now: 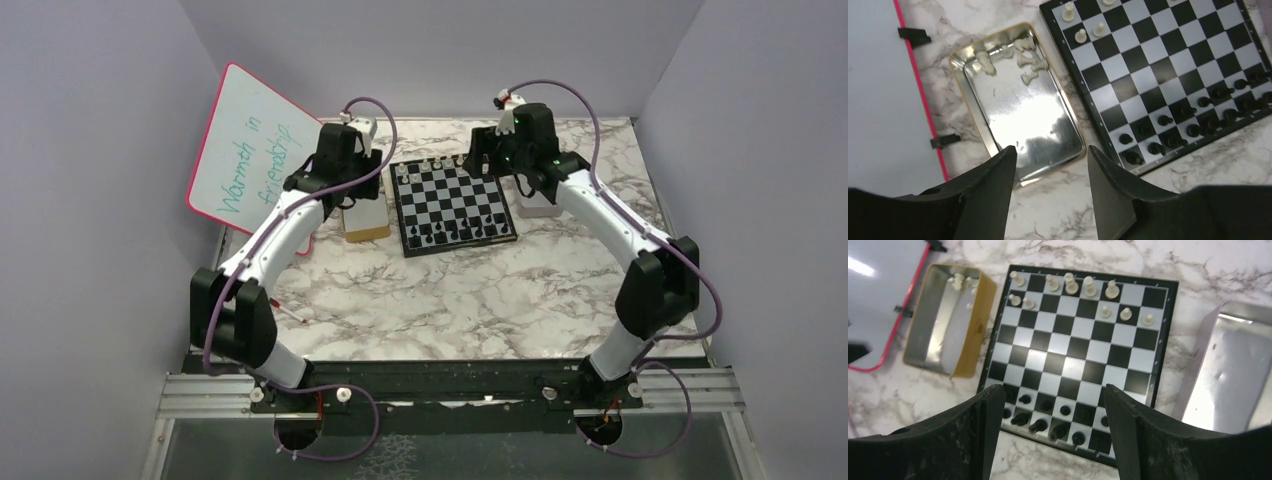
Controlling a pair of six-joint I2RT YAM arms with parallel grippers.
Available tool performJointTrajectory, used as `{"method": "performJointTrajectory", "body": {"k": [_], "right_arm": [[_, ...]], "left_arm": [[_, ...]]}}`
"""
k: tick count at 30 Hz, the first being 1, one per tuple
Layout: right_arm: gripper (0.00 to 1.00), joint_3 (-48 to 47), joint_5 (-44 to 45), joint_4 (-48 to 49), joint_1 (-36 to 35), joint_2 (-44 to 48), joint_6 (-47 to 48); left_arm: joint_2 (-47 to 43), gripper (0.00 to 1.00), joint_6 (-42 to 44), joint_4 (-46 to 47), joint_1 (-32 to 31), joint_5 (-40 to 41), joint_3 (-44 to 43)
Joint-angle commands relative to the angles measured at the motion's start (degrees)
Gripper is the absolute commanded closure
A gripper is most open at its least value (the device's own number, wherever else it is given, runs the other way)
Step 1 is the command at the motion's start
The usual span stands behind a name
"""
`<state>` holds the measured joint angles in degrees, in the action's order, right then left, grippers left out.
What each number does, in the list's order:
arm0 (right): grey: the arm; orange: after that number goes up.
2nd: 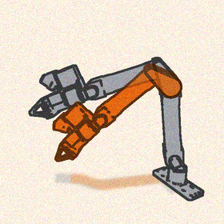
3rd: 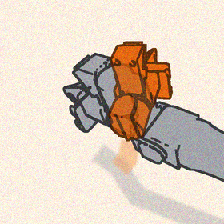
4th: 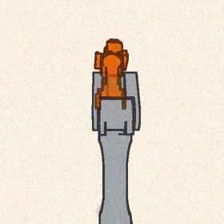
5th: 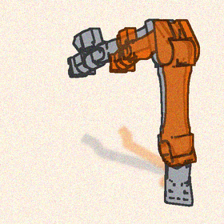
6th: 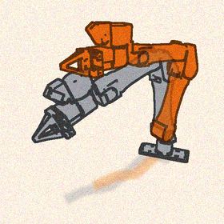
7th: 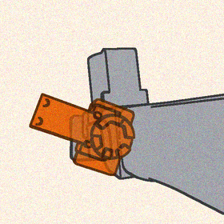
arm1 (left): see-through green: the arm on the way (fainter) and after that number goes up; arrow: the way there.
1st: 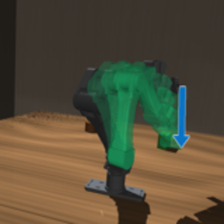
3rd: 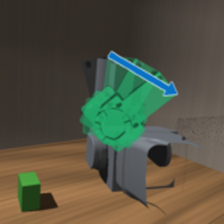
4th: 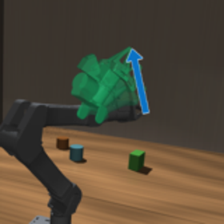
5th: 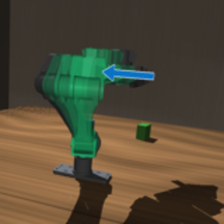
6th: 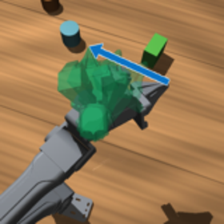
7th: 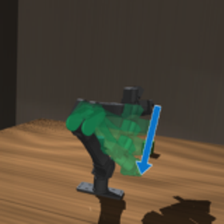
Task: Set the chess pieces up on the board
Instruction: Pick up the chess piece from the storage box.
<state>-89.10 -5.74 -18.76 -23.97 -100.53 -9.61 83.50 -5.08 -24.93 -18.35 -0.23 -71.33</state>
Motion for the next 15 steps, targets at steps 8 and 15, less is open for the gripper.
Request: {"method": "performJointTrajectory", "body": {"k": [8,15], "right_arm": [[0.23,20.3,-8.8,10.3,-0.4,20.7,-6.4],[0.23,24.3,-9.8,13.5,-0.4,24.3,-8.1]], "left_arm": [[20.9,0.67,4.8,2.5,5.4,-4.9,-14.8],[28.4,0.70,5.3,2.7,7.8,-6.5,-19.6]]}}
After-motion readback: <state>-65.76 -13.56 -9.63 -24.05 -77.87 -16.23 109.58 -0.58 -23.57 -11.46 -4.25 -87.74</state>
